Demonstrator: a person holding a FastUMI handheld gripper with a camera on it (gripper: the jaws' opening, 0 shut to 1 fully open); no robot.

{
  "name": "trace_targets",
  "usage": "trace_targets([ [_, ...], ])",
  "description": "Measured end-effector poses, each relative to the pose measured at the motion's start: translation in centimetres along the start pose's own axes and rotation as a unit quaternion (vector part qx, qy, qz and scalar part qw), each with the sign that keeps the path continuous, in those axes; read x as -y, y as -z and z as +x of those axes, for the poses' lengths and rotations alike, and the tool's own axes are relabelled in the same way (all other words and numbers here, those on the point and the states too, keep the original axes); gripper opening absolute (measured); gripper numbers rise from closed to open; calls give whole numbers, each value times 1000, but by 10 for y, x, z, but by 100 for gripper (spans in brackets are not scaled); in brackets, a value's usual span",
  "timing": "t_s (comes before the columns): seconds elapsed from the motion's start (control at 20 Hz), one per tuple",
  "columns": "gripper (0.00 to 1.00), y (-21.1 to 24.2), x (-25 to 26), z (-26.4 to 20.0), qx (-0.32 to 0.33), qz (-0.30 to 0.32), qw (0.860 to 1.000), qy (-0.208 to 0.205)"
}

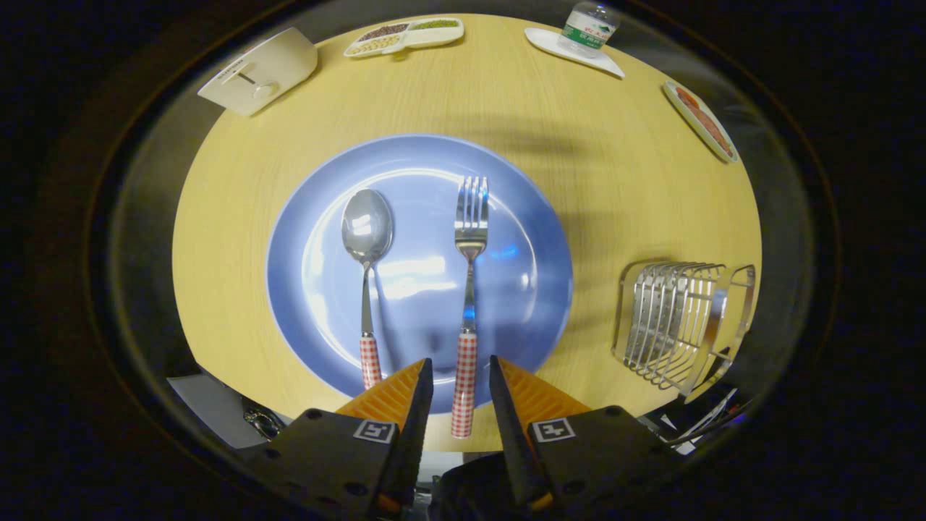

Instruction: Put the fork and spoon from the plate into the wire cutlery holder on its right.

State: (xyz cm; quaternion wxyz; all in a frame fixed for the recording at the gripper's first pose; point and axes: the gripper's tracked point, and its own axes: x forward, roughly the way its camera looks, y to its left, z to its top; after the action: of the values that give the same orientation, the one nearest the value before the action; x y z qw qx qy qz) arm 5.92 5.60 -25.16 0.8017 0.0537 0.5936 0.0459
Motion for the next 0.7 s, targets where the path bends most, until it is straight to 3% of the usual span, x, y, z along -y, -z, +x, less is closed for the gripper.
trace_targets([
  [0.3, 16, 2, -6, 4, -27, -14, 999, -20],
  [0.7, 10, 17, 5, -20, -36, -15, 999, -5],
])
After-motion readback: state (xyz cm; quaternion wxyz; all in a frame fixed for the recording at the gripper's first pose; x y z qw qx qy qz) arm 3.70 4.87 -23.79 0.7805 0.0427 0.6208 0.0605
